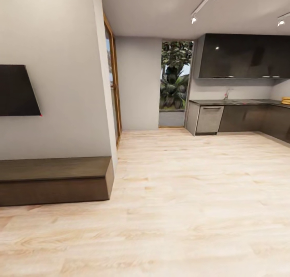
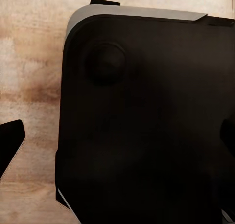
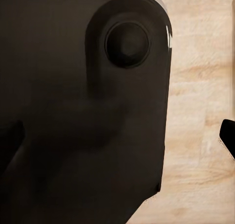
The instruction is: In the kitchen, take the popcorn bag from the countertop, put it into the microwave, and heat it until the popcorn is cooked so the cooked popcorn ends up inside the bag.
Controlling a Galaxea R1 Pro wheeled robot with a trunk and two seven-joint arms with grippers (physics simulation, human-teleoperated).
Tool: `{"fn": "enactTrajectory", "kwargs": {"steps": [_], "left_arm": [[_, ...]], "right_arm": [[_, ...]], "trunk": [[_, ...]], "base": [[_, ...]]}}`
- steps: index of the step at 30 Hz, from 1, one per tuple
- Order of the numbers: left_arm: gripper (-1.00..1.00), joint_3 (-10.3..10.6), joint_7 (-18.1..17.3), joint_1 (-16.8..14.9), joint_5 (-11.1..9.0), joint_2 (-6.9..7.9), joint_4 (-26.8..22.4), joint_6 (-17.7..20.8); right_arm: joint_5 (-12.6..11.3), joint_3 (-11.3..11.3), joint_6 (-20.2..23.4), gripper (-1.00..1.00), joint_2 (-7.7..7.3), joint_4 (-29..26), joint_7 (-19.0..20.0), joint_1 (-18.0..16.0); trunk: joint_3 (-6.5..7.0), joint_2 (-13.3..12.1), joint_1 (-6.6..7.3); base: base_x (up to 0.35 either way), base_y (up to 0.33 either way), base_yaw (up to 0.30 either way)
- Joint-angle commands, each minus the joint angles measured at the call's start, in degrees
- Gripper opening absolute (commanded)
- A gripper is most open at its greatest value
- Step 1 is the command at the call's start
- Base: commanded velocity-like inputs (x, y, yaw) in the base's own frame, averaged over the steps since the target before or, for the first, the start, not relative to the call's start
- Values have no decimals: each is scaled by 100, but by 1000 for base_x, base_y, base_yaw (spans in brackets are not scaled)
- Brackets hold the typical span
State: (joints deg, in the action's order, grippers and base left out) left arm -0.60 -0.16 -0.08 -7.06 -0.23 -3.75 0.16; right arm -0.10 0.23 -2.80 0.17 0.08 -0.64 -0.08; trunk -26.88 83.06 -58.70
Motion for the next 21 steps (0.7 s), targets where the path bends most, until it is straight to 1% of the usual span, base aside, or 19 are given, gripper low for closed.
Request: {"fn": "enactTrajectory", "kwargs": {"steps": [1,4,8,12,14,17,21], "left_arm": [[100,-4,3,-1,-51,-2,-3,2],[100,-9,27,-1,-50,-3,-3,-2],[100,-18,220,-1,-49,-10,-5,-45],[100,-13,273,-1,-46,-43,-5,-62],[100,-19,279,-1,-41,-47,-10,-71],[100,-19,279,-1,-41,-47,-12,-77],[100,-13,280,-1,-28,-47,-37,-84]], "right_arm": [[0,1,-18,100,1,1,-7,-1],[1,2,-18,100,1,1,-7,-1],[6,3,-18,100,1,1,-7,-1],[23,3,-41,100,-5,1,-7,-1],[10,0,-255,100,-3,1,-7,-1],[-7,-5,-311,100,-7,1,-7,-1],[-39,-23,-304,100,-8,1,-7,-1]], "trunk": [[-5,2,-3],[-5,2,-3],[-5,2,-3],[-5,2,-3],[-5,2,-3],[-5,2,-3],[-5,2,-3]], "base": [[326,0,0],[326,0,0],[326,0,0],[326,0,0],[326,0,0],[326,0,-8],[292,0,-194]]}}
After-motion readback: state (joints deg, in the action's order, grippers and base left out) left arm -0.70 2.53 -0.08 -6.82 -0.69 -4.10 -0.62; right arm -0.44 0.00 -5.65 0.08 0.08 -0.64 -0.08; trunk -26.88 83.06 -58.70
